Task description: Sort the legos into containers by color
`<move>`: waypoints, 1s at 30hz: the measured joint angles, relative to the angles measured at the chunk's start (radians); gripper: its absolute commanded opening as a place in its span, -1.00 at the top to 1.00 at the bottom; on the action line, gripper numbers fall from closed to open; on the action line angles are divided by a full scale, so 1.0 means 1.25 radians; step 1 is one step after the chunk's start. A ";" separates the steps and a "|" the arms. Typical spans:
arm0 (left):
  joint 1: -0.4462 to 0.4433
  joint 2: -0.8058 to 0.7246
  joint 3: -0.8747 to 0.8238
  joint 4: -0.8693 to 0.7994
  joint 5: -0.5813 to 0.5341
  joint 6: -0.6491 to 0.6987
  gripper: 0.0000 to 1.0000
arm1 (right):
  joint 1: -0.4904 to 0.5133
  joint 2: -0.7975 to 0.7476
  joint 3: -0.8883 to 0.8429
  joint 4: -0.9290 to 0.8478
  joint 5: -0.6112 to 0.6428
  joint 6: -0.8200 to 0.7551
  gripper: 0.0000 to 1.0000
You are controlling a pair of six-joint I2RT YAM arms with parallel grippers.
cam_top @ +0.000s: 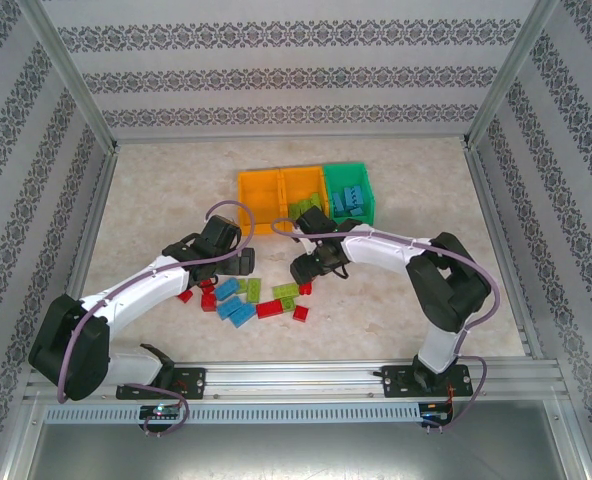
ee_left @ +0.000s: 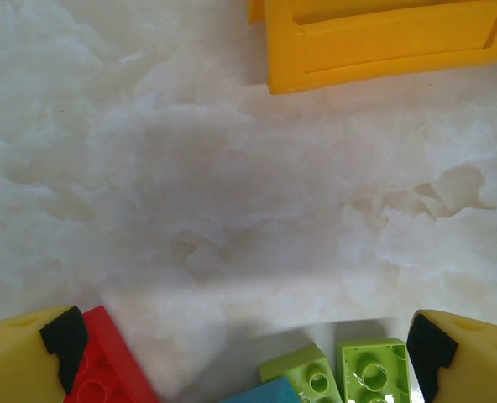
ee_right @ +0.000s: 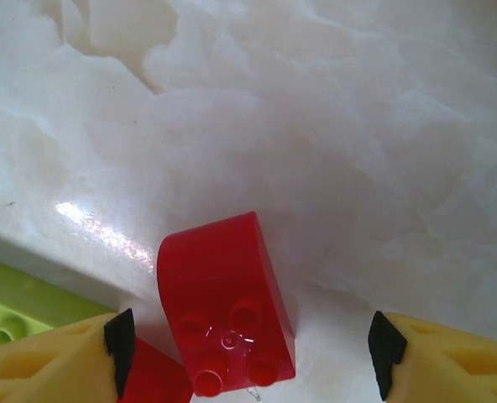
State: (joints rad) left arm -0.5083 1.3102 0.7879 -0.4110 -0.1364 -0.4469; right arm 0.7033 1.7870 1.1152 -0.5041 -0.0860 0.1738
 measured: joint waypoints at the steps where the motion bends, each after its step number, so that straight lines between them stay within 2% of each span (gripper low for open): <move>1: 0.000 0.000 0.000 0.000 0.000 0.000 -0.99 | 0.002 0.006 0.003 -0.001 0.000 -0.005 -0.46; 7: 0.000 0.000 0.000 0.000 -0.003 -0.003 -0.99 | 0.013 0.051 0.031 -0.013 0.005 -0.024 -0.35; 9: 0.000 0.000 0.000 0.000 -0.003 -0.003 -0.99 | 0.020 0.069 0.049 -0.023 0.017 -0.028 -0.25; 15: 0.000 0.000 0.000 0.000 -0.007 -0.003 -0.99 | 0.036 0.084 0.066 -0.027 0.053 -0.027 0.19; 18: 0.000 0.000 0.000 0.000 -0.013 -0.003 -0.99 | 0.036 0.084 0.066 -0.028 0.067 -0.014 0.32; 25: 0.000 0.000 0.000 0.000 -0.024 -0.005 -0.99 | 0.021 0.080 0.079 -0.023 0.074 0.028 0.40; 30: 0.000 -0.002 0.000 -0.008 -0.057 -0.028 -0.99 | -0.011 0.052 0.119 0.000 0.032 0.092 0.41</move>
State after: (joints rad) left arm -0.5083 1.3075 0.7879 -0.4210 -0.2077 -0.4820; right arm 0.6899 1.8526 1.2644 -0.5045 -0.0456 0.2882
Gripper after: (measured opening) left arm 0.994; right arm 0.332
